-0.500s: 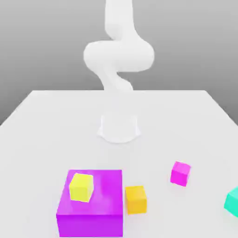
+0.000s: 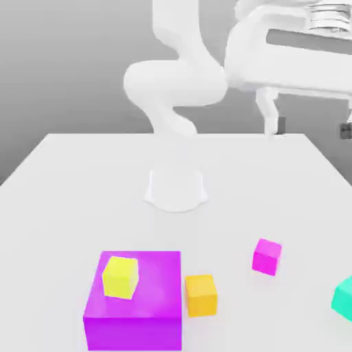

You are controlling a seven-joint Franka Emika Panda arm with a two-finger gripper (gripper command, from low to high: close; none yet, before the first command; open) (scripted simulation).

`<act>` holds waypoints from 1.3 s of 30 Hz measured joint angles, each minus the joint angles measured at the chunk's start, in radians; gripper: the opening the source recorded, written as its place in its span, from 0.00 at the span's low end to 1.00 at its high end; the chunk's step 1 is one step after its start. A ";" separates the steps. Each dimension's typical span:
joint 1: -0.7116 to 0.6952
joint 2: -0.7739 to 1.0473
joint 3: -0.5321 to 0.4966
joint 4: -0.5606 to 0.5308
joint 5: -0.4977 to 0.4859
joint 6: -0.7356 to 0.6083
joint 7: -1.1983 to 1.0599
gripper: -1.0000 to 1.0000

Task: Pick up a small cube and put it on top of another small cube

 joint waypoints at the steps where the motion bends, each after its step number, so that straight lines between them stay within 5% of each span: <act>1: 0.008 0.037 0.013 0.000 -0.014 0.009 0.012 0.50; 14: 0.191 0.498 0.098 -0.003 -0.116 0.143 0.113 0.50; 18: 0.260 0.642 0.030 0.025 -0.196 0.238 0.173 0.50; 19: 0.276 0.671 0.011 0.032 -0.215 0.260 0.187 0.00; 26: 0.278 0.675 0.009 0.032 -0.216 0.263 0.188 0.00; 30: 0.222 0.551 0.081 0.002 -0.127 0.173 0.125 0.00; 39: 0.040 0.291 -0.098 -0.122 0.036 0.054 0.391 0.00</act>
